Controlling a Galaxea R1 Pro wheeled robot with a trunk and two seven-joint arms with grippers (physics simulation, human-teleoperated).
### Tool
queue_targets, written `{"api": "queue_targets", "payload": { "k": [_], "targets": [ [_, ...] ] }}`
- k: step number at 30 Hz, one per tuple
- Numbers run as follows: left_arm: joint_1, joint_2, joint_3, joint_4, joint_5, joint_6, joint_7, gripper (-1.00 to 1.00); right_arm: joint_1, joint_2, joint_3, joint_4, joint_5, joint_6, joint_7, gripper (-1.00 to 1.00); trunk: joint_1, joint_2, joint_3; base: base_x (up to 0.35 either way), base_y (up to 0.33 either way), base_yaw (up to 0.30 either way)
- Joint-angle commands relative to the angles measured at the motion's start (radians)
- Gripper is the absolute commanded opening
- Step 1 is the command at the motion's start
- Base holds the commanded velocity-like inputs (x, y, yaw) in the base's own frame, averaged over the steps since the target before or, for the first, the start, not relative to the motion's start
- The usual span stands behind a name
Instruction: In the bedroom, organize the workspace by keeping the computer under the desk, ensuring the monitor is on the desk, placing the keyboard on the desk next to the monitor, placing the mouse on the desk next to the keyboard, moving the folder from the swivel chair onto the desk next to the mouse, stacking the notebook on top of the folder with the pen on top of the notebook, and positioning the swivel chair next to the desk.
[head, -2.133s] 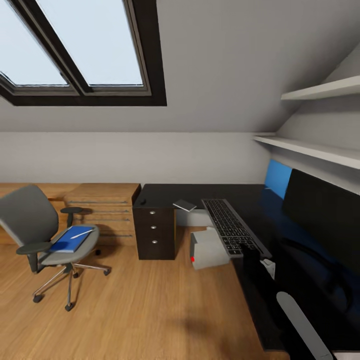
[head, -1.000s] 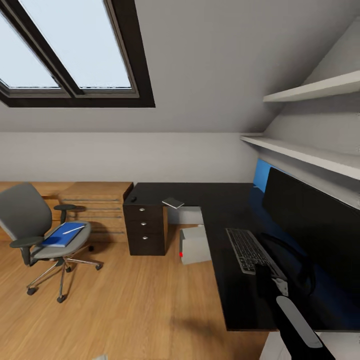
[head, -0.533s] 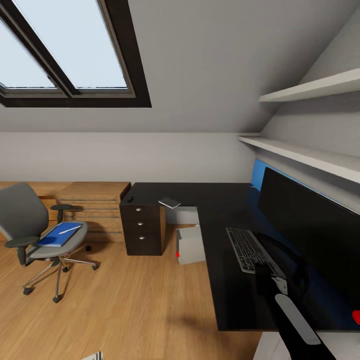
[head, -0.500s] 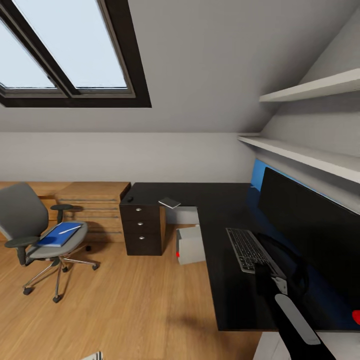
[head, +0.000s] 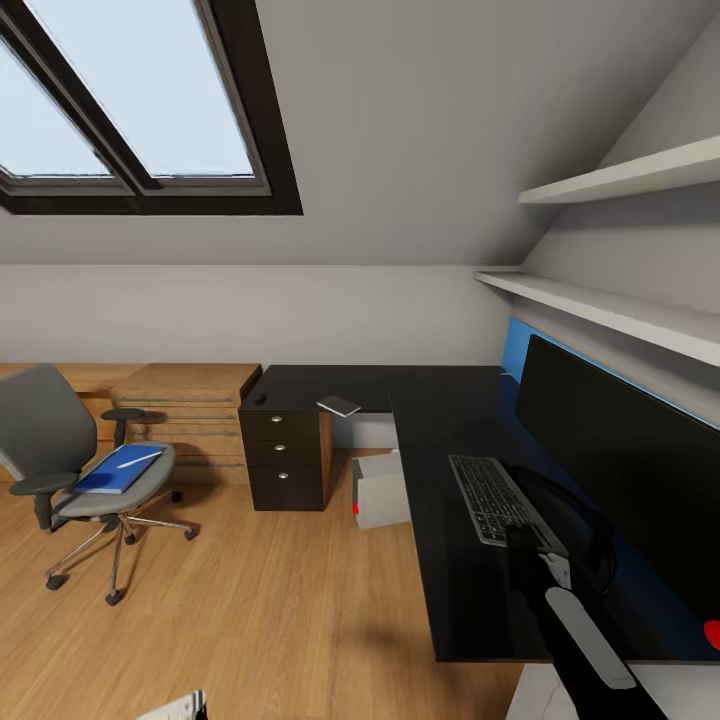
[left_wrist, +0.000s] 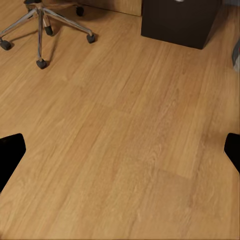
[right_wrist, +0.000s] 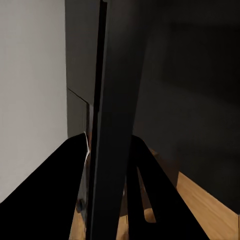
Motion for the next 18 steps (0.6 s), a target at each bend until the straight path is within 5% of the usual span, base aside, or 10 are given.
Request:
{"api": "queue_targets", "payload": {
  "k": [1,8,18],
  "targets": [
    [0.0,-0.001,0.0,-0.005,0.008,-0.003,0.001,1.0,-0.001,0.002,0.004,-0.001,0.012,-0.009,-0.004,-1.0,0.0,-0.001,-0.001,0.0,0.0,0.0],
    [0.0,-0.003,0.0,-0.01,0.008,-0.002,0.0,1.0,-0.001,0.052,0.002,-0.001,0.206,-0.01,-0.004,-1.0,0.008,-0.015,-0.008,0.0,0.0,0.0],
    [0.0,-0.003,0.0,-0.009,0.009,-0.002,0.001,1.0,-0.001,0.059,-0.003,-0.003,0.232,-0.011,-0.003,-1.0,0.046,-0.085,-0.039,0.0,0.0,0.0]
  ]
}}
